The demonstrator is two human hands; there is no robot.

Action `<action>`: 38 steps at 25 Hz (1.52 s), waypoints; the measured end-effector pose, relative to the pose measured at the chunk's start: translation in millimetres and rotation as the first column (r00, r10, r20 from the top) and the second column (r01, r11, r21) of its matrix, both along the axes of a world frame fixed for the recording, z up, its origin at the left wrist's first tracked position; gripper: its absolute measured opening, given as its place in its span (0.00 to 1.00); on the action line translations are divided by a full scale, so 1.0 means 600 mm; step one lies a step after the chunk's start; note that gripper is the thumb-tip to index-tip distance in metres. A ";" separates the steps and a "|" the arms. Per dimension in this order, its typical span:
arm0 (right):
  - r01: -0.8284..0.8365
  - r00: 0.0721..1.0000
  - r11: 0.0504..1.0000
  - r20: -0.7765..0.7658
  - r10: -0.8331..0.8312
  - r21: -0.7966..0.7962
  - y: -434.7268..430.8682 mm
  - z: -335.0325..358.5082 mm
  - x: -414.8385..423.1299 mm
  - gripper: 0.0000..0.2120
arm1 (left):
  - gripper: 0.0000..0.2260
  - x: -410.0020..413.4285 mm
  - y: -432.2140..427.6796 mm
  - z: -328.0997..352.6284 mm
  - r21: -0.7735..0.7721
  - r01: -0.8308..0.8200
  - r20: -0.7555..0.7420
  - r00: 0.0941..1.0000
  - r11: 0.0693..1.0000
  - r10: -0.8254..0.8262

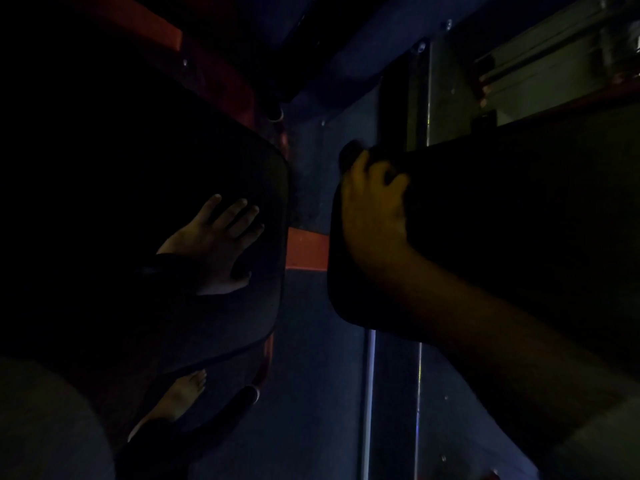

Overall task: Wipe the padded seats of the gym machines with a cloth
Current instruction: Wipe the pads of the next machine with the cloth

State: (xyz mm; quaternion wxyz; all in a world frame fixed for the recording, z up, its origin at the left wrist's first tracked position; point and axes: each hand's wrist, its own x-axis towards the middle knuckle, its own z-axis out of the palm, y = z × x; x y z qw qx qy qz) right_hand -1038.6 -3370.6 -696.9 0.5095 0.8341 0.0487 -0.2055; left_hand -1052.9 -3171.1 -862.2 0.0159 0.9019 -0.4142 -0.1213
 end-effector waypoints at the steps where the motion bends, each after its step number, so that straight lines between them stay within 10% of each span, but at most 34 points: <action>1: -0.090 0.991 0.995 -0.108 0.085 -0.049 0.002 -0.018 -0.024 0.26 | 0.41 0.001 -0.001 0.000 0.011 0.003 -0.001 1.000 1.000 -0.003; 13: 0.029 0.976 0.989 0.209 -0.059 0.143 -0.031 0.046 0.011 0.32 | 0.41 -0.001 -0.001 0.004 0.011 -0.007 0.000 1.000 1.000 0.007; 16: -0.201 0.975 0.978 -0.081 0.205 0.059 -0.031 0.004 -0.024 0.26 | 0.41 -0.001 0.000 0.006 0.031 -0.008 0.015 1.000 0.999 0.008; 20: -0.058 0.993 0.965 0.111 0.030 0.256 -0.041 0.006 0.055 0.21 | 0.41 -0.001 0.000 0.006 0.009 -0.009 0.002 1.000 1.000 0.009; 25: -0.207 0.861 0.939 -0.406 0.308 0.274 -0.027 -0.009 -0.056 0.23 | 0.41 0.000 -0.002 0.007 0.031 -0.002 -0.011 1.000 1.000 0.002; 29: -0.112 0.972 0.972 -0.181 0.150 0.205 -0.031 0.035 0.014 0.25 | 0.40 0.000 0.000 0.008 0.033 -0.003 -0.013 1.000 0.999 0.004; 33: -0.184 0.831 0.947 -0.473 0.293 0.263 -0.014 0.018 -0.093 0.25 | 0.41 0.002 -0.001 0.008 0.037 0.001 -0.008 1.000 0.999 -0.001; 36: -0.071 0.956 0.950 -0.251 0.152 0.304 -0.028 0.031 -0.064 0.25 | 0.41 0.002 -0.001 0.007 0.031 0.002 -0.017 1.000 1.000 -0.002; 38: -0.210 0.885 0.945 -0.362 0.293 0.252 -0.022 0.009 -0.108 0.22 | 0.41 0.000 -0.003 0.008 0.049 0.003 -0.010 1.000 0.999 -0.002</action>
